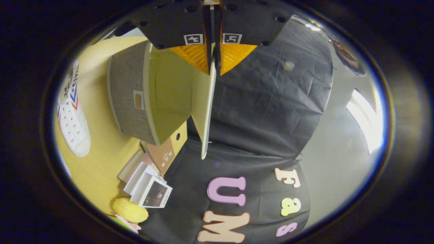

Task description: Open the storage box then place both shoes into the box .Put the left shoe in first, then the right shoe, with the right side of both shoes facing outward in a uniform manner.

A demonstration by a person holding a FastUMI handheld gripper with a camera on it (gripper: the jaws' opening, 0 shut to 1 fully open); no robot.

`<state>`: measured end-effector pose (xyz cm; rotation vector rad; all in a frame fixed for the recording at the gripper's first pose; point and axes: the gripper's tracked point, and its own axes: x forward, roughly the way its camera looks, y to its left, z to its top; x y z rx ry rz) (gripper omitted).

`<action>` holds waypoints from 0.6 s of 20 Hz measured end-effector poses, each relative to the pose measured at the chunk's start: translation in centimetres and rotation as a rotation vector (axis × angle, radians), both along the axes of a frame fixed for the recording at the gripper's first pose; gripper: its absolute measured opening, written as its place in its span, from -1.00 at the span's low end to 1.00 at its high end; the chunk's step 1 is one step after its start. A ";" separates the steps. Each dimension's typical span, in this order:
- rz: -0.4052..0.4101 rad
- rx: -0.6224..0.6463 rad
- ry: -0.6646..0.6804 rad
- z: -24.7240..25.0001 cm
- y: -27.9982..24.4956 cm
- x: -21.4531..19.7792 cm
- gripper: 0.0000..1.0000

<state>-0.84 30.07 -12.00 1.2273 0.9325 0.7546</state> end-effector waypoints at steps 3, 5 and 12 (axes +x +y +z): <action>0.025 0.002 -0.054 2.4 2.2 0.2 -0.82; 0.041 0.004 -0.088 4.0 3.6 0.2 -0.81; 0.089 -0.001 -0.171 7.0 9.5 0.4 -0.75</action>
